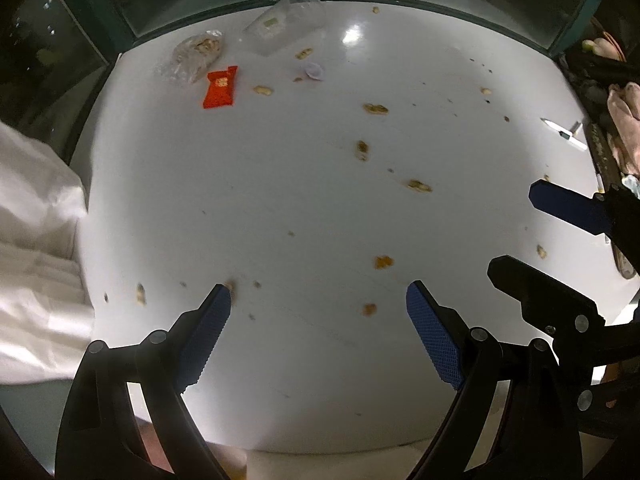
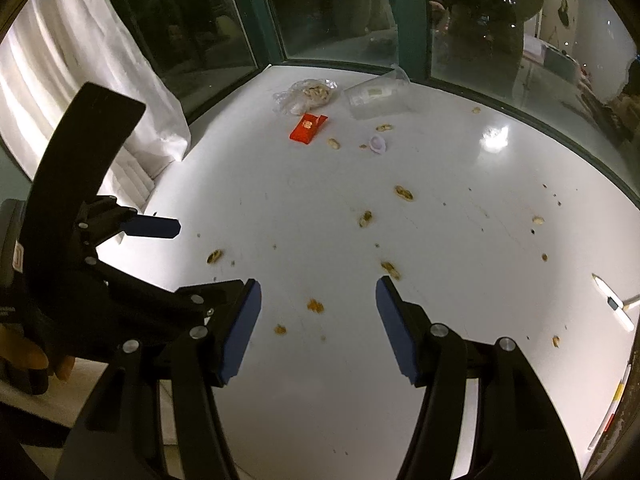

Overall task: Collect trash
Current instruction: 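Move both tools toward the red snack wrapper and white cup lid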

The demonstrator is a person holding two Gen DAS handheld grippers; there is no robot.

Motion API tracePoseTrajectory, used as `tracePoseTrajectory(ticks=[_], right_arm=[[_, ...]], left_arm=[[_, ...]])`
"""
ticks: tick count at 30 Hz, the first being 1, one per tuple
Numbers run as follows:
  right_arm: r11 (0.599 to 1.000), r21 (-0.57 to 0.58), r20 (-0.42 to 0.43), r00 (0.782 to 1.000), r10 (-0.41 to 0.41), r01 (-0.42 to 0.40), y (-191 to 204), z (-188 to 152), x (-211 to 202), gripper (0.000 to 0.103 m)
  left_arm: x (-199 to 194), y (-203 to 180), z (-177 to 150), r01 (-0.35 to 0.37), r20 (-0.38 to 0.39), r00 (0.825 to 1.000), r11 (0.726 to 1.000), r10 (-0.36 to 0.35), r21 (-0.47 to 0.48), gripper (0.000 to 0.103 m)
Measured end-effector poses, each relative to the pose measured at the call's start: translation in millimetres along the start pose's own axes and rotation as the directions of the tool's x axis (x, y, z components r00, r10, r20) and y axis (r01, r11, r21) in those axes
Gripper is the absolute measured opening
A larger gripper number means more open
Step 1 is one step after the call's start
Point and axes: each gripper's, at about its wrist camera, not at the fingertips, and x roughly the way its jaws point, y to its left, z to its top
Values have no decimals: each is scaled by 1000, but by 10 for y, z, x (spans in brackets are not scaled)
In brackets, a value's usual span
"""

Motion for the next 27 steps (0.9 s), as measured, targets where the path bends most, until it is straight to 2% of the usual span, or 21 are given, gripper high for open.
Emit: tracePoseTrajectory(ticks=[14, 22, 27], right_arm=[[998, 51, -21, 999, -32, 33, 209, 767, 496, 58], [995, 56, -33, 996, -80, 81, 173, 1133, 827, 58], [995, 69, -57, 996, -71, 75, 76, 1325, 1052, 58]], left_arm=[[292, 747, 569, 66, -17, 998, 997, -67, -30, 87], [522, 1000, 900, 75, -20, 997, 996, -75, -40, 87], [760, 1131, 1144, 95, -40, 994, 994, -98, -61, 87]])
